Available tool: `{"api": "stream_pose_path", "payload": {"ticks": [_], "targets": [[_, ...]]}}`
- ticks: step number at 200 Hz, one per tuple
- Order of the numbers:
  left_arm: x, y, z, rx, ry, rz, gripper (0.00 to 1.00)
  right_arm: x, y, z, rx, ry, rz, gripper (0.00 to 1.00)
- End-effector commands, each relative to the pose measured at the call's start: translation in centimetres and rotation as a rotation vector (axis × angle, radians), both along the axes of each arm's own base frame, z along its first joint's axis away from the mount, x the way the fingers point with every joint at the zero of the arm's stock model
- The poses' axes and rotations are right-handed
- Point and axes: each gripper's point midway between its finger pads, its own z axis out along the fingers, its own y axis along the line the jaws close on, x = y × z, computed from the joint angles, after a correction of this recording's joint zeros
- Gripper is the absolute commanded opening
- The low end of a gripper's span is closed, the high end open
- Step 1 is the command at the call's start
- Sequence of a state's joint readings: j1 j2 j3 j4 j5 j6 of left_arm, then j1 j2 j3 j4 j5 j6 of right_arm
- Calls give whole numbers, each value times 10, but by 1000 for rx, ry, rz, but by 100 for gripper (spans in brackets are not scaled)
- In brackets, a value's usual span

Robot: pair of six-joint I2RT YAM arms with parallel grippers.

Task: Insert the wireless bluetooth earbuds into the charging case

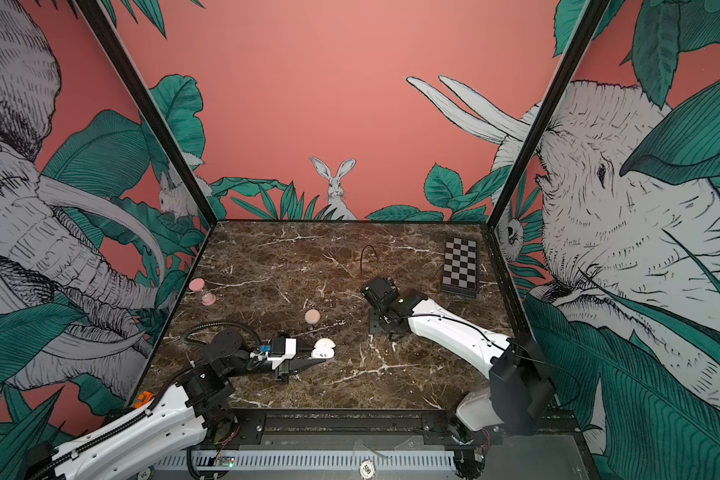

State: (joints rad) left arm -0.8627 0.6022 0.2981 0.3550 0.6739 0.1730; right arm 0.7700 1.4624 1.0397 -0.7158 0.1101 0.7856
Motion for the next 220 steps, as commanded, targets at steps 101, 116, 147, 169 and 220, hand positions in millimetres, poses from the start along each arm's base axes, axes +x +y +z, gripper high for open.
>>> {"api": "stream_pose_path", "payload": {"ticks": [101, 116, 147, 169, 220], "targets": [[-8, -2, -1, 14, -24, -42, 0, 11, 35, -40, -14, 130, 15, 50], [-8, -2, -2, 18, -24, -45, 0, 10, 37, -44, -19, 142, 19, 51], [-9, -2, -2, 20, -25, -48, 0, 9, 39, -52, -35, 157, 32, 48], [-9, -2, -3, 23, -26, -50, 0, 9, 42, -55, -42, 160, 45, 44], [-10, -2, -4, 30, -24, -54, 0, 8, 41, -63, -73, 172, 59, 36]]}}
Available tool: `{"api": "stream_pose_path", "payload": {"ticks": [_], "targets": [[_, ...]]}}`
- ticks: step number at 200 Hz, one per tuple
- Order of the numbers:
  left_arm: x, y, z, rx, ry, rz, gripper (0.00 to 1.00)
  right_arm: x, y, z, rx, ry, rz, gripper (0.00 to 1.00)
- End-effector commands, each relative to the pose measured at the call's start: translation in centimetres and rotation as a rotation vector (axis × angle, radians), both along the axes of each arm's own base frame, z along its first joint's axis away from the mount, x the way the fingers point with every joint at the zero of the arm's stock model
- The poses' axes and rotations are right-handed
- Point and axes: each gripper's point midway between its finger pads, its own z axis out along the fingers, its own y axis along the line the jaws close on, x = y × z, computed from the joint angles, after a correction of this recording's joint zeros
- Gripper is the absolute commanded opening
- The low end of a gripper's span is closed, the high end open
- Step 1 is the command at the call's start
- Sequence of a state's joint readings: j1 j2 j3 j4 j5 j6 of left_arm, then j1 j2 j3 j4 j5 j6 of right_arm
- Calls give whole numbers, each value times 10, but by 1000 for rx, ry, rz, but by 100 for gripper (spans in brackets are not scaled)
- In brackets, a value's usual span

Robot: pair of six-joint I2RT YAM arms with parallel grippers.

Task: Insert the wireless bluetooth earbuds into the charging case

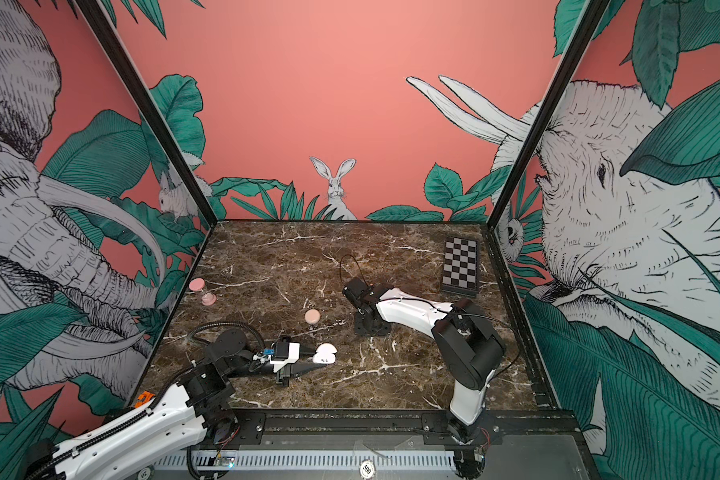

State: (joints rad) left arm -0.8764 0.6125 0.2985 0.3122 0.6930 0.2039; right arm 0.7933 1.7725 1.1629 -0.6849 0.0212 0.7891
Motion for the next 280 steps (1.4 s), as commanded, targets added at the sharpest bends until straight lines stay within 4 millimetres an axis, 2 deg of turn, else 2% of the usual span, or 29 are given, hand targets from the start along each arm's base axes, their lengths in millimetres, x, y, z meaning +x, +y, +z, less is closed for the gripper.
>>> {"api": "stream_pose_path", "payload": {"ticks": [1, 129, 280], "targets": [[-4, -1, 7, -10, -27, -21, 0, 2, 1, -3, -24, -1, 19, 36], [-4, -1, 5, 0, -26, -26, 0, 4, -4, -17, -81, 10, 31, 25], [-5, -2, 3, 7, -22, -32, 0, 0, -8, -26, -85, 26, -4, 24]]}}
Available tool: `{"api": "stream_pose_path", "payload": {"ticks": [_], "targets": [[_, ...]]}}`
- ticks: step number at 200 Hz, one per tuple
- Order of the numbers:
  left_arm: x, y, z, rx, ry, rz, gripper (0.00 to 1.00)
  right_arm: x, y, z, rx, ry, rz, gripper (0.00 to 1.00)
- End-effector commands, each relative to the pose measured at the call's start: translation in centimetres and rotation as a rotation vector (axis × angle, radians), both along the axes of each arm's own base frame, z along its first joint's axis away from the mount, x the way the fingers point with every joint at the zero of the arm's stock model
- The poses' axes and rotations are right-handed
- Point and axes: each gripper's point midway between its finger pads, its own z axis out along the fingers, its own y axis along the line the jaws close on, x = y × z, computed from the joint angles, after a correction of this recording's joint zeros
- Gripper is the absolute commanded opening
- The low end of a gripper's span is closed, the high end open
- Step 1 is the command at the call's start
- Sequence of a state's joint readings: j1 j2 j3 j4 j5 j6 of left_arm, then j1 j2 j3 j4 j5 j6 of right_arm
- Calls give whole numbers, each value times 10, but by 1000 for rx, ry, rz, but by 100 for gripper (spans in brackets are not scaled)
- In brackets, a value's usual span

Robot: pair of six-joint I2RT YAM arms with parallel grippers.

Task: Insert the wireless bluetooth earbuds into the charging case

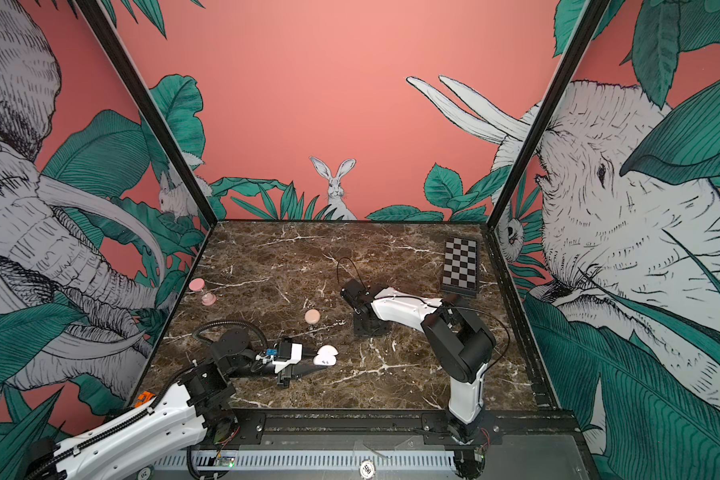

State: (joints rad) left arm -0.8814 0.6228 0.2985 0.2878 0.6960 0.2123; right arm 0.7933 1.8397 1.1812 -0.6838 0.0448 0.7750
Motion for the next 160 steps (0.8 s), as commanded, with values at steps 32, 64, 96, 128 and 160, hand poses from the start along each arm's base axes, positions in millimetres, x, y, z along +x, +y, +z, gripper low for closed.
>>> {"api": "stream_pose_path", "payload": {"ticks": [32, 64, 96, 128, 160], "targets": [[-4, -1, 10, -19, -33, -26, 0, -5, -6, -12, -31, 19, -27, 24], [-4, -1, 11, -19, -34, -26, 0, -7, -6, -14, -25, 22, -39, 23], [-4, -1, 10, -17, -34, -28, 0, -8, -5, -16, -12, 31, -57, 22], [-4, -1, 9, -16, -34, -28, 0, -9, -5, -18, -5, 35, -75, 21], [-5, -1, 10, -16, -35, -31, 0, -10, -7, -19, 7, 34, -104, 19]]}}
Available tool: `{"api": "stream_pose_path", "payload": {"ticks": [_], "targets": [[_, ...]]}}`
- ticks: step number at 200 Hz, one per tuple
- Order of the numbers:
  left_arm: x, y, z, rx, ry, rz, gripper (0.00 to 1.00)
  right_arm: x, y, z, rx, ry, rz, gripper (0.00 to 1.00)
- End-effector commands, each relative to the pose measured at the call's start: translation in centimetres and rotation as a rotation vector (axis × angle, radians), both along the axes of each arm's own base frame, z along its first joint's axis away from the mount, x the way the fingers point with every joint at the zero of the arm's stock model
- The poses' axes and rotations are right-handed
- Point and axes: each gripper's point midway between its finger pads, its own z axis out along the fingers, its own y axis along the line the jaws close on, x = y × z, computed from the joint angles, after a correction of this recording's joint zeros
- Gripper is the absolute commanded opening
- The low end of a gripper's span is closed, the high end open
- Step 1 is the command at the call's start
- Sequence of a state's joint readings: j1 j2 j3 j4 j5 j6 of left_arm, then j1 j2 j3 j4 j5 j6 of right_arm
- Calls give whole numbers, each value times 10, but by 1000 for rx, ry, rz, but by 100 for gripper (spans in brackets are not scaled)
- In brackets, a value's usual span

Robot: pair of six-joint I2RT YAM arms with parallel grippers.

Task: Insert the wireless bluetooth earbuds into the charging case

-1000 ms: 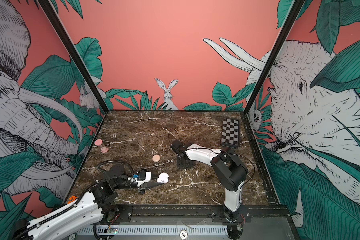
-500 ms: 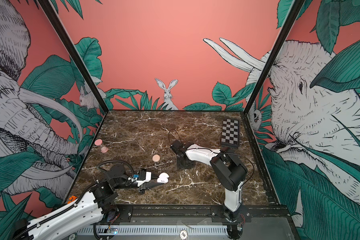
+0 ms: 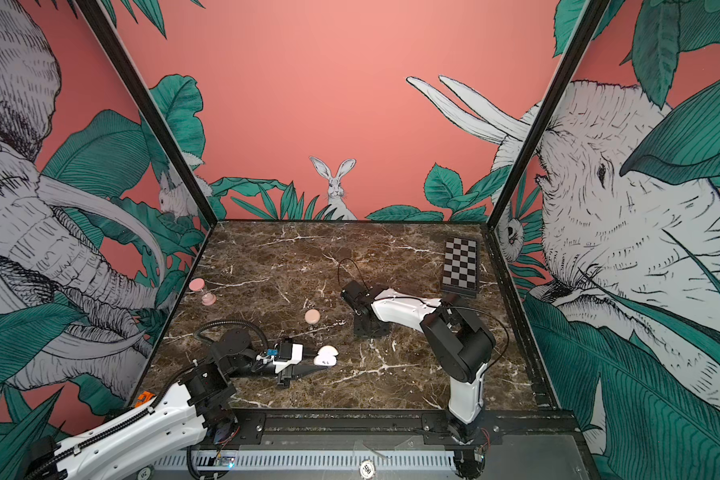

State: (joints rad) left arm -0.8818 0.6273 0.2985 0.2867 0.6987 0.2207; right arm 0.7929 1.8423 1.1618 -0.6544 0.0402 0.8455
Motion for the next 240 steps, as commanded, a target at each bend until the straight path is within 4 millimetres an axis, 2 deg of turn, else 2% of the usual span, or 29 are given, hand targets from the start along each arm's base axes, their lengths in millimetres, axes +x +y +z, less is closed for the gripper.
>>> {"api": "stream_pose_path", "payload": {"ticks": [1, 180, 240], "targets": [[-5, -1, 11, -20, -30, -26, 0, -9, -8, -14, -10, 33, -35, 19], [-6, -1, 10, -15, -28, -34, 0, -9, -12, -4, 56, 19, -116, 17], [-6, -2, 10, -13, -26, -37, 0, -5, -4, 3, 100, -5, -99, 16]]}}
